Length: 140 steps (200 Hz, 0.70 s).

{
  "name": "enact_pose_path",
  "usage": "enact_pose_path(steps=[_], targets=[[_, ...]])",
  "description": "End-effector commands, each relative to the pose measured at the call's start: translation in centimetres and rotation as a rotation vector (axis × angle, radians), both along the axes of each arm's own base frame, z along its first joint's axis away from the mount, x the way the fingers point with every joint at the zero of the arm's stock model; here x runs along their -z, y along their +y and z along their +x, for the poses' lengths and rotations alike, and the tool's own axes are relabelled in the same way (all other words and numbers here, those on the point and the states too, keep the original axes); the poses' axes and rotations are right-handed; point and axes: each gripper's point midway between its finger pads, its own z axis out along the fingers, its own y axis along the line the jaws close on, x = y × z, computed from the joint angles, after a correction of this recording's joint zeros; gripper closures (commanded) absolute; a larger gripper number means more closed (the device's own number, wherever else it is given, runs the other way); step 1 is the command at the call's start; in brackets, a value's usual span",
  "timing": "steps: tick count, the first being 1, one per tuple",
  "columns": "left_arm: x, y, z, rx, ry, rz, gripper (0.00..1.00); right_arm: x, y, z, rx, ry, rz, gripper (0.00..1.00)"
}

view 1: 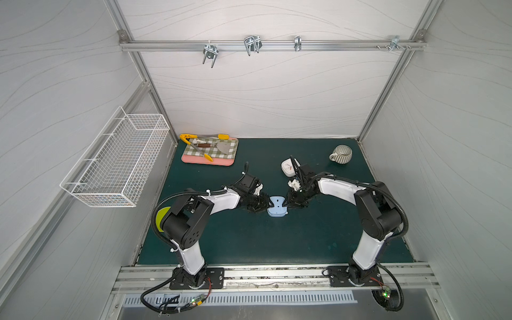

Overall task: Insert the battery into the alarm
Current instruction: Install the cover on the alarm.

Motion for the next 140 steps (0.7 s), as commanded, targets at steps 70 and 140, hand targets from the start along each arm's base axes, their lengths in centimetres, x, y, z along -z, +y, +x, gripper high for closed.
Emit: enact_pose_path(steps=[70,140], targets=[[-5.9,5.6,3.0,-0.191,-0.154,-0.064,0.22,-3.9,-1.3,1.2,-0.038,-0.252,-0.349,0.01],[-5.8,10.8,0.0,-0.264,-0.155,0.037,0.1,-2.3,2.0,0.3,-0.071,-0.273,-0.565,0.01]])
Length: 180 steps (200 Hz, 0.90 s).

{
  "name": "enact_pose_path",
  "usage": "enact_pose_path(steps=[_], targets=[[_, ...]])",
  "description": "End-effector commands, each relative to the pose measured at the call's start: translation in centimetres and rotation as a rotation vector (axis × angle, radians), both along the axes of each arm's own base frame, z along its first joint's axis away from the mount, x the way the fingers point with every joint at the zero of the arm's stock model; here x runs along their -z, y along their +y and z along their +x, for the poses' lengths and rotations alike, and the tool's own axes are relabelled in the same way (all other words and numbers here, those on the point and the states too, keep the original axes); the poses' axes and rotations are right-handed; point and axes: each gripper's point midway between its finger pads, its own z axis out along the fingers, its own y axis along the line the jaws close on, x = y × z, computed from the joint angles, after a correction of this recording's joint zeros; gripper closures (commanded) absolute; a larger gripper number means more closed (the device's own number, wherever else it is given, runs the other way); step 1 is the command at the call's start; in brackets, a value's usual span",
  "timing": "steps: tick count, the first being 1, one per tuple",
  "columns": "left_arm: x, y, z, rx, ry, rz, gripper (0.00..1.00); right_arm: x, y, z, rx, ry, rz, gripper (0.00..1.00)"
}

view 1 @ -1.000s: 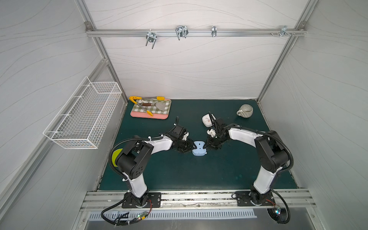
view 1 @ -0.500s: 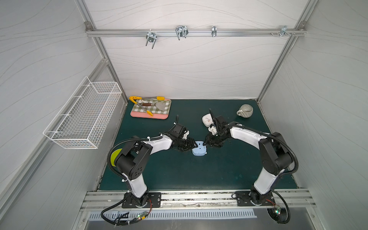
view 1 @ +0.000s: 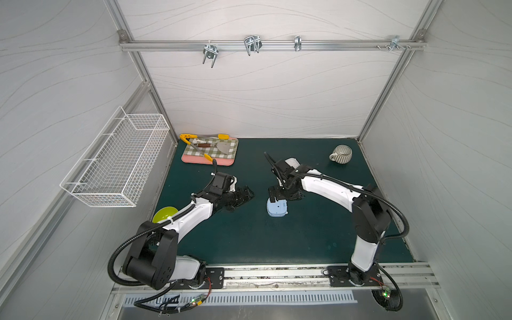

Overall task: Insert the battery into the alarm
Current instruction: Install the cover on the alarm, then adjust the alarm at the center of the board.

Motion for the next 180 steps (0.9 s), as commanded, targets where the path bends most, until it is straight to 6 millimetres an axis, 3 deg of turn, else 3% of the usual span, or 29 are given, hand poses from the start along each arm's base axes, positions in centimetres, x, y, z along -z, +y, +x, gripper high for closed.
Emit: enact_pose_path(steps=[1,74,158,180], targets=[[-0.2,0.8,-0.5,0.001,-0.014,0.039,0.1,1.3,-1.3,-0.7,0.045,0.017,-0.14,0.01],[0.0,0.9,-0.9,0.001,-0.021,0.035,0.1,3.4,0.3,-1.6,0.038,0.082,-0.14,0.01],[0.2,0.8,-0.9,0.003,-0.018,0.03,0.1,4.4,1.0,-2.1,0.047,0.132,-0.136,0.01],[0.2,0.7,-0.9,0.005,-0.019,0.028,0.1,4.4,0.9,-2.1,0.057,0.138,-0.147,0.05]])
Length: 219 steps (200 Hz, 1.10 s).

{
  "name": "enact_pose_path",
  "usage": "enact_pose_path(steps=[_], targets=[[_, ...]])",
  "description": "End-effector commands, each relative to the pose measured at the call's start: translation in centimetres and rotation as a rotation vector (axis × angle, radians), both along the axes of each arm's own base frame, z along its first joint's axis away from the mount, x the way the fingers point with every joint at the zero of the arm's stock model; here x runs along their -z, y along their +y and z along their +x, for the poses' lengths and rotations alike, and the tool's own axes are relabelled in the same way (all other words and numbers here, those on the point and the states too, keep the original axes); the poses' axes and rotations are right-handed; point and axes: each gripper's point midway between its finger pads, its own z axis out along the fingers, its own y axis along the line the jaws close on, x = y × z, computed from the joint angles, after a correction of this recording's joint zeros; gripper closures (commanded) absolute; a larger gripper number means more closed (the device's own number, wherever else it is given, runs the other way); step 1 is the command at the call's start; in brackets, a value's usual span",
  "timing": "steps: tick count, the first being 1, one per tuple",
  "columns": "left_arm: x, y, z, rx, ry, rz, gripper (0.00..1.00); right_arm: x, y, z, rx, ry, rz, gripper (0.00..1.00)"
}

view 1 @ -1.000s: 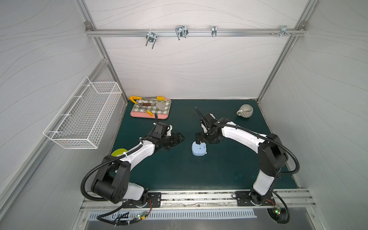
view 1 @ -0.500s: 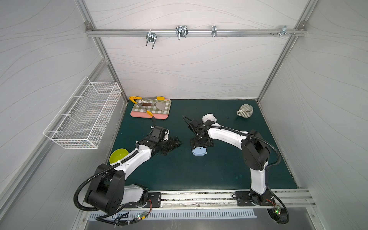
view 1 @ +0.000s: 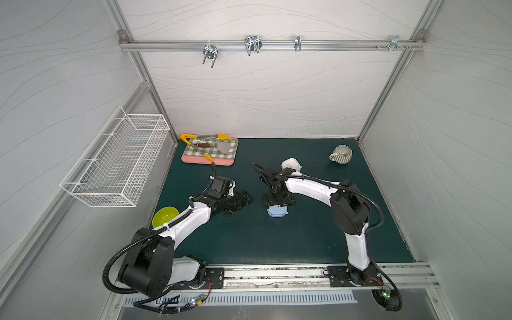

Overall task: Insert the battery into the alarm
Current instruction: Adjust the alarm at the center of the board.

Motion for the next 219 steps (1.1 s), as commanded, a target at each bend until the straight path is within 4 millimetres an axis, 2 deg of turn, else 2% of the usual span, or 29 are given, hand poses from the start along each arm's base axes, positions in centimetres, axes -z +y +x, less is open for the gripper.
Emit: enact_pose_path(steps=[1,59,105,141,167,191,219], targets=[[-0.4,0.0,0.4,0.0,-0.032,0.0,0.1,0.4,-0.3,-0.8,0.023,0.044,-0.034,0.05],[-0.3,0.0,0.4,0.001,-0.03,0.001,0.1,0.2,-0.1,-0.9,0.028,0.058,-0.02,0.15],[-0.2,-0.5,0.9,-0.005,-0.036,-0.036,0.1,-2.3,0.0,-0.7,0.013,0.008,0.042,0.15],[-3.0,-2.4,2.4,-0.007,-0.192,-0.203,0.08,-4.8,0.0,0.3,0.043,-0.019,0.233,0.16],[-5.0,-3.6,2.4,0.008,-0.365,-0.144,0.08,-6.9,0.0,1.3,0.098,-0.018,0.41,0.16],[-7.2,-5.8,2.1,0.026,-0.544,-0.083,0.07,-8.2,-1.0,2.2,0.157,-0.035,0.494,0.16],[-8.1,-7.9,2.4,-0.013,-0.545,-0.139,0.07,-9.5,-2.2,3.0,0.226,-0.099,0.566,0.16]])
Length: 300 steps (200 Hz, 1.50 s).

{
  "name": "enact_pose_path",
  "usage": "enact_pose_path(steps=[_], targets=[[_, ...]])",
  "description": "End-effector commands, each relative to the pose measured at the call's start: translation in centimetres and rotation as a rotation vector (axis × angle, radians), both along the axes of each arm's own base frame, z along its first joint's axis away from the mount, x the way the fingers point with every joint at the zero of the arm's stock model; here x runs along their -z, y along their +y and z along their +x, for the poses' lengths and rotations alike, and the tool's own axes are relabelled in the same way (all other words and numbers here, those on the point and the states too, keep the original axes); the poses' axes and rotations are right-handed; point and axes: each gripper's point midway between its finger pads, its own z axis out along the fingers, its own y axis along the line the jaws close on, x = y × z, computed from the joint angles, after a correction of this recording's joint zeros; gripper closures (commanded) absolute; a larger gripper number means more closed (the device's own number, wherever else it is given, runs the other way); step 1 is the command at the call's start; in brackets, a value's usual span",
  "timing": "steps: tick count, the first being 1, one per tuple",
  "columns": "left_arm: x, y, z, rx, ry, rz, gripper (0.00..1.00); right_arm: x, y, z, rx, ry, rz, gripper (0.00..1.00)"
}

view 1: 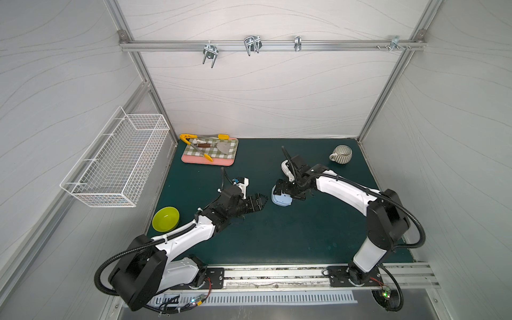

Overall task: Insert the battery into the alarm
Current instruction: Adjust the alarm at the center of the board.

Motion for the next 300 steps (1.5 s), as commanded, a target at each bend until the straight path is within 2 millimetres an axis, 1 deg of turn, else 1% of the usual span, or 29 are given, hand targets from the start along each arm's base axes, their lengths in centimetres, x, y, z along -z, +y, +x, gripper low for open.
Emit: enact_pose_path(steps=[1,5,7,14,41,73,90,108,123,137,159,182,217,227,241,250,259,282,293,300], targets=[[-3.3,-1.1,2.5,-0.1,-0.12,-0.069,0.07,-2.5,0.6,0.5,0.057,-0.052,0.131,0.16],[-3.2,-1.4,2.4,-0.1,-0.115,-0.074,0.08,-2.7,0.5,0.6,0.065,-0.06,0.141,0.16],[-3.7,-1.8,2.5,-0.098,-0.132,-0.092,0.08,-2.8,0.4,0.7,0.07,-0.065,0.147,0.16],[-4.1,-2.6,2.4,-0.088,-0.149,-0.112,0.1,-3.1,0.2,0.8,0.086,-0.078,0.161,0.16],[-4.0,-4.6,1.7,-0.071,-0.185,-0.128,0.18,-4.5,-0.1,1.0,0.103,-0.111,0.215,0.17],[-4.8,-5.9,2.2,-0.047,-0.206,-0.155,0.23,-5.0,-0.1,0.8,0.104,-0.114,0.235,0.17],[-4.6,-6.4,2.5,-0.043,-0.2,-0.154,0.25,-5.0,0.1,0.7,0.102,-0.111,0.245,0.17],[-4.4,-6.6,2.7,-0.046,-0.193,-0.159,0.3,-4.9,0.3,0.6,0.098,-0.103,0.256,0.17],[-4.7,-7.0,2.8,-0.034,-0.195,-0.17,0.37,-4.9,0.3,0.5,0.097,-0.101,0.258,0.17],[-4.7,-7.4,2.8,-0.022,-0.185,-0.172,0.39,-4.8,0.3,0.5,0.096,-0.101,0.257,0.17],[-4.4,-7.7,3.0,-0.017,-0.173,-0.177,0.43,-4.7,0.4,0.4,0.09,-0.096,0.26,0.17],[-4.6,-7.8,3.1,-0.018,-0.176,-0.181,0.47,-4.7,0.5,0.3,0.086,-0.088,0.27,0.17],[-4.2,-8.1,3.1,-0.012,-0.163,-0.188,0.49,-4.8,0.6,0.2,0.079,-0.086,0.276,0.17],[-4.2,-8.2,3.1,-0.011,-0.162,-0.193,0.52,-4.8,0.6,0.2,0.078,-0.087,0.277,0.17],[-4.3,-8.3,3.1,-0.006,-0.165,-0.194,0.61,-4.8,0.6,0.1,0.076,-0.087,0.275,0.17],[-4.4,-8.3,3.0,0.001,-0.169,-0.192,0.64,-4.6,0.3,0.2,0.085,-0.088,0.26,0.17],[-4.4,-8.4,3.0,0.007,-0.174,-0.188,0.65,-4.6,0.1,0.2,0.086,-0.094,0.251,0.15],[-4.5,-8.2,2.9,0.023,-0.207,-0.149,0.72,-4.9,-0.2,0.2,0.083,-0.115,0.232,0.01],[-4.7,-7.9,2.9,0.032,-0.241,-0.112,0.77,-5.0,-0.6,0.3,0.088,-0.127,0.213,0.01],[-5.0,-7.8,2.8,0.048,-0.281,-0.079,0.77,-5.3,-1.0,0.4,0.093,-0.139,0.205,0.01]])
